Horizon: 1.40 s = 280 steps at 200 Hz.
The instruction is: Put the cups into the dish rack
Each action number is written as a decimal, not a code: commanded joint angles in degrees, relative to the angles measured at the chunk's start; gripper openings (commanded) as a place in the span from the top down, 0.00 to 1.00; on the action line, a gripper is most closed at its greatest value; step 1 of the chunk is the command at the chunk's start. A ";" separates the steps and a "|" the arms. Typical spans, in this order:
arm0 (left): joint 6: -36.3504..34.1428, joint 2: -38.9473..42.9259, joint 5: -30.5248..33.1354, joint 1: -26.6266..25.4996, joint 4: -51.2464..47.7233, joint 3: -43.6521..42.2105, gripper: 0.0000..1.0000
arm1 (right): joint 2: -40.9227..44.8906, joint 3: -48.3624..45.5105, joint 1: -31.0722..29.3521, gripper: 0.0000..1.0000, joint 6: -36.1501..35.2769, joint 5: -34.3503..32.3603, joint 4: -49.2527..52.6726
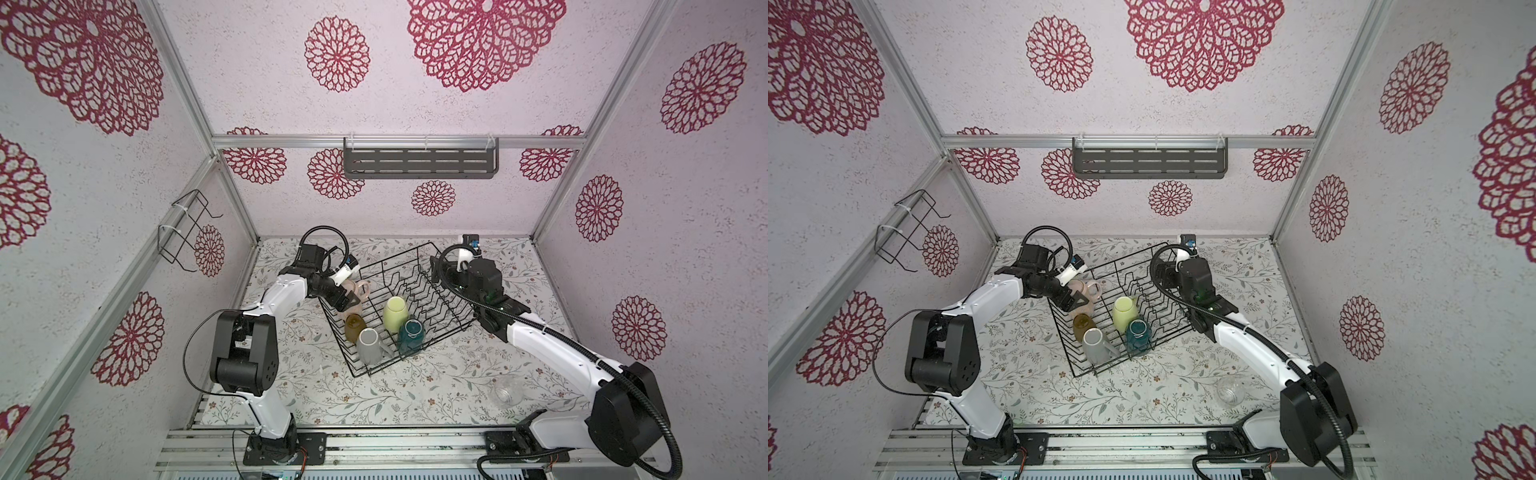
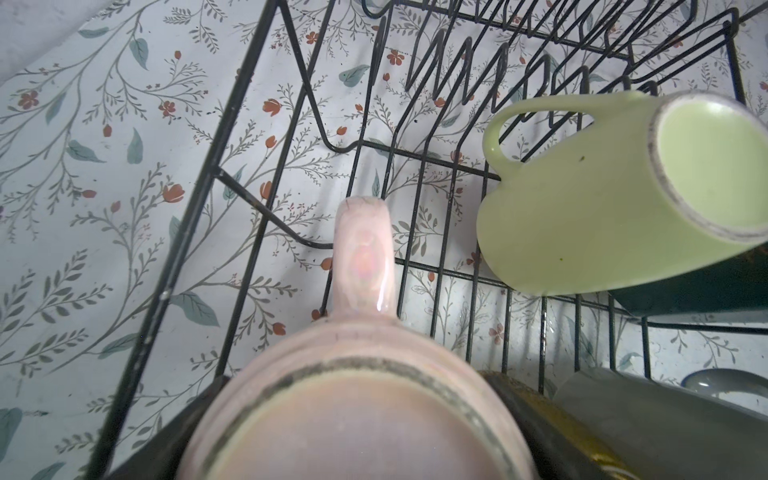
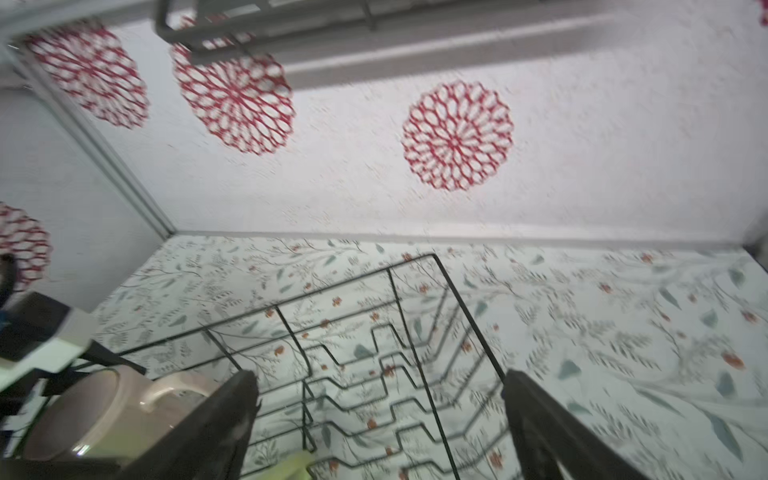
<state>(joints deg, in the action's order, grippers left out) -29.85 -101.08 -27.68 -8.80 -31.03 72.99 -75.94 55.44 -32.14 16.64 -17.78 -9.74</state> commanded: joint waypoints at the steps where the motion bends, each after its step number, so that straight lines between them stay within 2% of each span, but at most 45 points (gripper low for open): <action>1: 0.84 4.27 -0.70 -0.68 4.31 0.75 0.03 | 6.81 -0.54 -0.47 0.01 5.57 -11.34 9.62; 21: 0.60 5.64 0.06 -0.87 3.98 0.76 0.00 | 12.44 -6.35 0.46 0.01 7.46 -11.15 7.49; 41: 0.20 6.10 0.73 -0.96 3.26 0.79 0.00 | 15.42 -9.31 2.68 0.01 8.69 -2.08 6.39; 53: 0.55 6.62 0.48 -1.05 2.72 0.96 0.00 | 14.12 -6.61 2.70 0.01 11.01 -2.69 12.20; 76: 4.08 10.61 -1.45 -1.13 3.02 1.56 0.02 | 10.54 0.56 3.33 0.01 18.64 -8.42 29.07; 89: 6.81 13.99 -0.82 -1.13 5.68 0.79 0.03 | 9.92 2.70 4.37 0.01 24.68 -7.49 38.43; 100: 9.44 17.60 0.84 -1.13 7.92 -0.14 0.03 | 10.78 2.13 5.22 0.01 26.94 -4.50 43.10; 117: 14.06 22.31 4.22 -1.22 10.13 -1.19 0.03 | 13.24 0.56 6.87 0.01 30.42 -3.59 51.01; 131: 20.95 25.54 8.52 -1.31 12.57 -2.47 0.03 | 15.55 -0.44 8.54 0.01 31.61 -3.94 57.40; 146: 27.44 28.24 10.00 -1.34 14.10 -4.09 0.03 | 18.27 -1.52 10.32 0.01 33.74 -3.92 63.17; 168: 35.19 30.90 12.97 -1.49 14.86 -6.01 0.03 | 20.90 -1.70 12.64 0.01 36.94 1.18 70.33; 187: 48.15 30.16 25.84 -1.29 8.48 -3.24 0.03 | 20.75 -1.30 13.15 0.04 38.55 8.19 74.60; 201: 50.82 28.62 26.97 -0.61 2.69 -0.77 0.03 | 19.80 -1.17 12.96 0.08 42.13 9.88 79.23; 231: 56.54 29.54 28.31 -0.61 3.03 -3.77 0.03 | 20.97 -3.89 11.78 0.25 42.63 14.87 81.00; 261: 59.33 31.73 25.67 -0.69 4.37 -6.04 0.03 | 20.95 -6.04 11.30 0.27 43.06 15.02 81.23; 280: 60.63 33.16 24.11 -0.95 5.93 -7.94 0.03 | 20.05 -10.28 11.22 0.29 42.75 18.96 77.32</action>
<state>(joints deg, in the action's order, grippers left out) 26.04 -70.81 -2.26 -9.54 -26.81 66.65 -55.59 48.82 -20.58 57.04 -2.76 67.53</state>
